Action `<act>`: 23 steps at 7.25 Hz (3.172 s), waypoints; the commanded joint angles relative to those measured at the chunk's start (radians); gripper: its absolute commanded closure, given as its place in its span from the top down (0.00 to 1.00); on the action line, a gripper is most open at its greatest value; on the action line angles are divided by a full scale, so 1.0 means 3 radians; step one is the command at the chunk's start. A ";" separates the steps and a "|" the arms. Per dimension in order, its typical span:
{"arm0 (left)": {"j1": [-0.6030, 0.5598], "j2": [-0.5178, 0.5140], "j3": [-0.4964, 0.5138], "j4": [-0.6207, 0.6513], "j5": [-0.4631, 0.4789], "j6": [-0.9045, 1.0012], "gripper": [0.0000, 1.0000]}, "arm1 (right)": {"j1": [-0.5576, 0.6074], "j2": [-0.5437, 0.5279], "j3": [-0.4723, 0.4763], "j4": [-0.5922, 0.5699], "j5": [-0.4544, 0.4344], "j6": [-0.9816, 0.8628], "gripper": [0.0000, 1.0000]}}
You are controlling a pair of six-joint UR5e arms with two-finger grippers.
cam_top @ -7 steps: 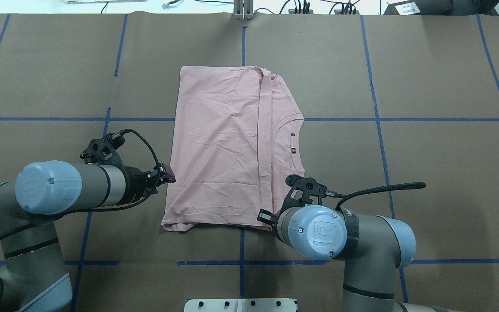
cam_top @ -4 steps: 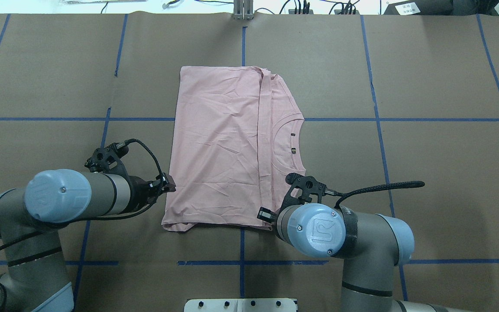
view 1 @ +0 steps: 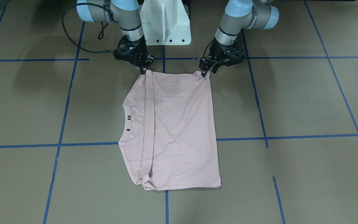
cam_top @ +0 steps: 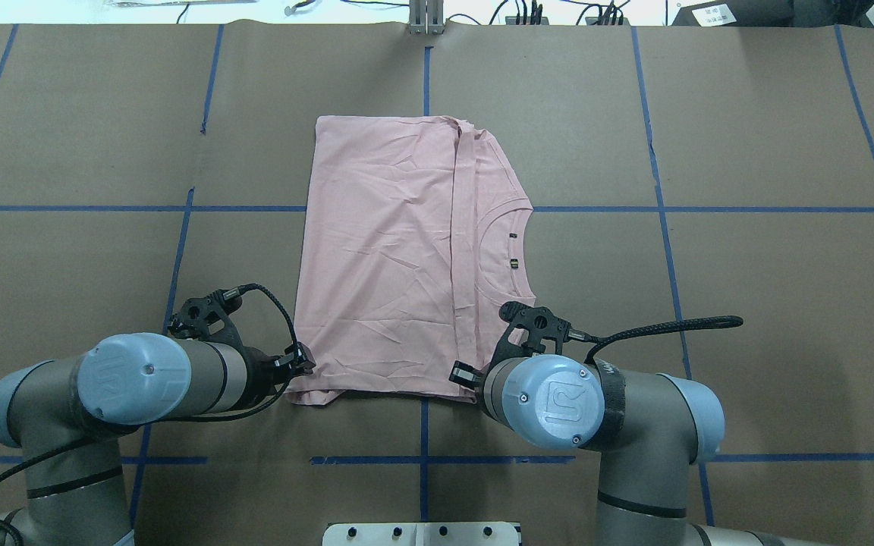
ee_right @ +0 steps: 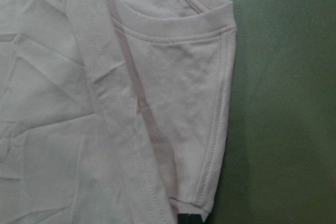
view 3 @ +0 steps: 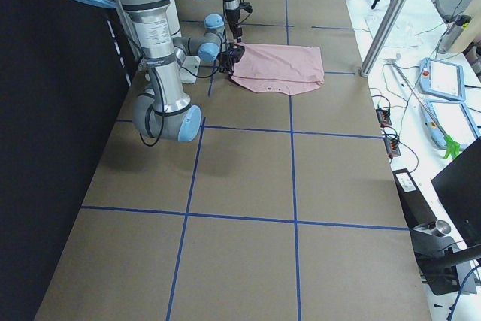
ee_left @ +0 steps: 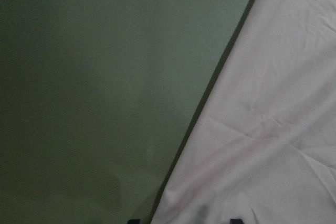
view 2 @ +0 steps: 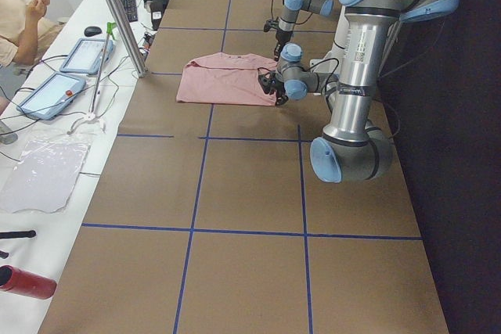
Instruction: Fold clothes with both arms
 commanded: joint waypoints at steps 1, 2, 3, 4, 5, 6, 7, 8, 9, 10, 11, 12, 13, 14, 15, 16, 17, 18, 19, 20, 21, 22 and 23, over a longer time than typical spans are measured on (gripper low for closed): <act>0.0031 0.0000 0.0014 0.0019 0.0000 -0.0002 0.61 | 0.0001 0.0004 0.0008 0.0000 0.0004 0.0001 0.05; 0.0042 0.0000 0.0014 0.0019 0.0000 -0.0002 0.52 | 0.0011 0.0004 0.0008 0.0000 0.0004 0.0001 0.05; 0.0052 0.0000 0.0014 0.0024 0.0000 -0.0002 0.32 | 0.0011 0.0004 0.0013 0.0000 0.0004 0.0001 0.04; 0.0062 0.0000 0.0014 0.0095 0.0000 -0.0002 0.11 | 0.0011 0.0004 0.0013 0.0000 0.0004 0.0001 0.04; 0.0103 -0.0016 0.0009 0.0186 0.0000 -0.0002 0.00 | 0.0016 0.0004 0.0018 0.0000 0.0004 0.0001 0.00; 0.0103 -0.0021 -0.0007 0.0192 0.0000 -0.0002 0.00 | 0.0021 0.0004 0.0018 0.0000 0.0004 0.0001 0.00; 0.0103 -0.0031 -0.0032 0.0192 0.0000 0.0003 0.00 | 0.0027 0.0009 0.0023 0.0000 0.0004 0.0001 0.00; 0.0098 -0.0021 -0.0189 0.0228 0.0000 0.0003 0.00 | 0.0032 -0.0016 0.0069 0.0000 0.0009 0.0001 0.00; 0.0098 -0.0036 -0.0373 0.0405 -0.0010 0.0003 0.00 | 0.0042 -0.0032 0.0130 -0.0010 0.0009 0.0001 0.00; 0.0098 -0.0117 -0.0481 0.0544 -0.0010 0.0003 0.00 | 0.0042 -0.0052 0.0182 -0.0020 0.0014 0.0006 0.00; 0.0093 -0.0194 -0.0513 0.0571 -0.0010 -0.0002 0.00 | 0.0042 -0.0138 0.0293 -0.0026 0.0014 0.0057 0.00; 0.0093 -0.0195 -0.0629 0.0621 -0.0010 -0.0063 0.00 | 0.0052 -0.0316 0.0512 -0.0031 0.0019 0.0092 0.00; 0.0098 -0.0200 -0.0874 0.0809 -0.0015 -0.0099 0.00 | 0.0047 -0.0556 0.0788 -0.0036 0.0024 0.0189 0.00; 0.0093 -0.0261 -0.1134 0.1054 -0.0015 -0.0186 0.00 | 0.0047 -0.0700 0.1013 -0.0046 0.0030 0.0377 0.00; 0.0093 -0.0464 -0.1273 0.1340 -0.0015 -0.0212 0.00 | 0.0057 -0.0707 0.1167 -0.0157 0.0030 0.0379 0.00; 0.0032 -0.0587 -0.1229 0.1480 -0.0015 -0.0207 0.00 | 0.0118 -0.0570 0.1098 -0.0214 0.0009 0.0379 0.00; -0.0105 -0.0593 -0.1092 0.1471 0.0000 -0.0151 0.00 | 0.0392 -0.0209 0.0763 -0.0215 0.0024 0.0344 0.00; -0.0263 -0.0609 -0.0919 0.1456 0.0000 -0.0009 0.00 | 0.0582 0.0113 0.0385 -0.0230 0.0035 0.0338 0.00; -0.0386 -0.0629 -0.0750 0.1455 0.0091 0.0276 0.00 | 0.0786 0.0289 0.0174 -0.0205 0.0045 0.0328 0.00; -0.0388 -0.0639 -0.0606 0.1445 0.0275 0.0330 0.00 | 0.0900 0.0442 0.0015 -0.0205 0.0045 0.0247 0.00; -0.0423 -0.0655 -0.0570 0.1369 0.0327 0.0335 0.00 | 0.0962 0.0540 -0.0154 -0.0200 0.0040 0.0246 0.00; -0.0641 -0.0711 -0.0352 0.1100 0.0328 0.0386 0.00 | 0.1079 0.0688 -0.0403 -0.0194 0.0050 0.0221 0.00; -0.0871 -0.0868 0.0066 0.0789 0.0328 0.0700 0.00 | 0.1207 0.0912 -0.0791 -0.0149 0.0070 0.0165 0.00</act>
